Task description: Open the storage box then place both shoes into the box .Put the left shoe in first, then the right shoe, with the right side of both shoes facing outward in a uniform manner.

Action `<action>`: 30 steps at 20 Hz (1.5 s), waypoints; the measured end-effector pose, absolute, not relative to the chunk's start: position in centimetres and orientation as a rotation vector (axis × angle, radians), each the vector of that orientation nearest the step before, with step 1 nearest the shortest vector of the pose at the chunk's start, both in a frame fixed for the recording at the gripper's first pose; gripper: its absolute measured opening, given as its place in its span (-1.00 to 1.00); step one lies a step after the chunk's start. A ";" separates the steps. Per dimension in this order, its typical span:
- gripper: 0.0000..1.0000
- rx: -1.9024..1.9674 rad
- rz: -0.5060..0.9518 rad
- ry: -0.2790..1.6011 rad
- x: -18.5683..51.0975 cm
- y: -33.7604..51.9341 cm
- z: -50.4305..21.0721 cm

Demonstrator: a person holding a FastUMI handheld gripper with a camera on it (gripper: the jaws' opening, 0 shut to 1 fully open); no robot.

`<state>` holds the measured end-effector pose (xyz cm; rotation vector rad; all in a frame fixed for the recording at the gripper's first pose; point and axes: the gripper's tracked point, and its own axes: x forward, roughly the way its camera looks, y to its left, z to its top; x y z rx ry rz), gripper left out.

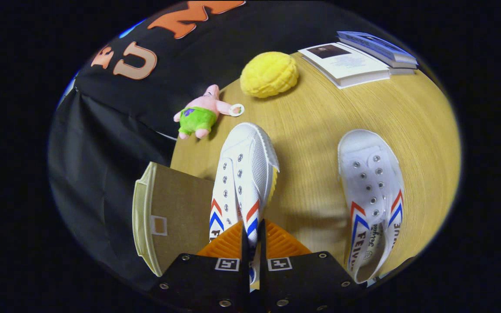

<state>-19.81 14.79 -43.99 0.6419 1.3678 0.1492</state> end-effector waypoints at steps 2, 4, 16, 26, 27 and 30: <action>-0.82 0.664 0.195 1.328 -18.2 16.9 -41.6; -0.82 0.672 0.262 1.283 -16.6 19.4 -39.0; -0.82 0.508 0.626 1.212 -15.3 34.4 -33.2; -0.81 0.315 0.635 1.378 -13.9 37.9 -33.3; -0.80 0.326 0.647 1.377 -13.7 38.3 -33.1; -0.57 0.343 0.676 1.394 -15.1 37.6 -34.1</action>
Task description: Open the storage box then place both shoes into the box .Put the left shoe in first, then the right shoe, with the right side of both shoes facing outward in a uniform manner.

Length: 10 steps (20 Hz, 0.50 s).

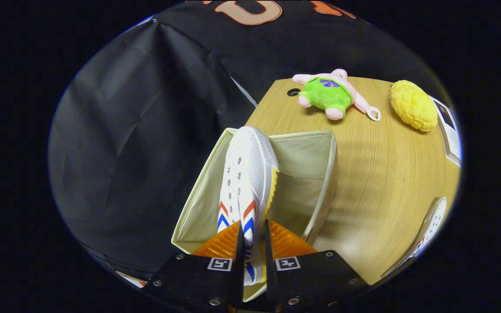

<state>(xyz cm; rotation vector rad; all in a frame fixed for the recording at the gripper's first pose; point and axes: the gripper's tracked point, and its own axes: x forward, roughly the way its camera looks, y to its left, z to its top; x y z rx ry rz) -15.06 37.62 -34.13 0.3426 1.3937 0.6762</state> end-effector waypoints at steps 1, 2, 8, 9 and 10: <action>-0.51 0.348 0.704 1.386 -15.3 37.9 -34.2; -0.31 0.363 0.729 1.369 -15.0 38.2 -33.5; 0.47 0.433 0.696 1.262 -13.0 33.8 -31.8; 0.54 0.455 0.670 1.240 -12.8 32.2 -31.4; 0.69 0.461 0.633 1.216 -12.2 30.3 -31.4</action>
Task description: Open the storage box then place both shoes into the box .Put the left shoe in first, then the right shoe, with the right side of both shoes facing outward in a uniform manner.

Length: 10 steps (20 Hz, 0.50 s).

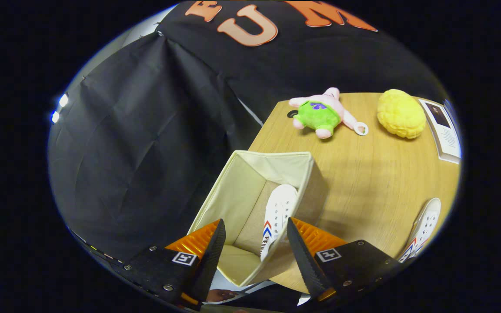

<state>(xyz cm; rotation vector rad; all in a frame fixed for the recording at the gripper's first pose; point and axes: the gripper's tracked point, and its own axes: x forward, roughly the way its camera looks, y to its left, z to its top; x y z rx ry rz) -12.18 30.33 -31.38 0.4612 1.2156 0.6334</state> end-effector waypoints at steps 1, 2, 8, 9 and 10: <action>0.75 0.452 0.591 1.197 -12.0 28.3 -31.5; 0.81 0.432 0.541 1.181 -11.7 25.9 -32.0; 0.88 0.310 0.231 1.210 -14.6 10.9 -38.7; 0.89 0.305 0.185 1.225 -15.5 9.0 -39.5; 0.90 0.301 0.143 1.237 -16.2 7.1 -40.2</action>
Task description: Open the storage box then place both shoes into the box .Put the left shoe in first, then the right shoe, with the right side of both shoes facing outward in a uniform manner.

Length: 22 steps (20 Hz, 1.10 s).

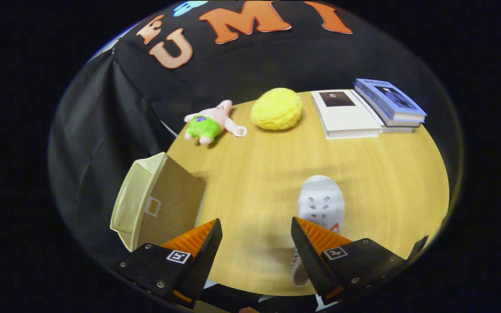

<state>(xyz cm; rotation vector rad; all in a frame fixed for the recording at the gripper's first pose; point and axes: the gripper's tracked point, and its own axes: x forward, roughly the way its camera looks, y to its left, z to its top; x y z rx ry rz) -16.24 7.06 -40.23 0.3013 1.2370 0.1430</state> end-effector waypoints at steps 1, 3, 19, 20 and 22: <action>0.89 0.289 0.104 1.247 -16.9 5.1 -41.2; 0.89 0.255 0.050 1.267 -18.2 2.2 -42.9; -0.42 0.469 -0.109 1.419 -22.1 -0.3 -49.6; -0.59 0.516 -0.133 1.431 -22.1 -0.4 -49.4; -0.70 0.592 -0.160 1.429 -21.7 0.0 -48.8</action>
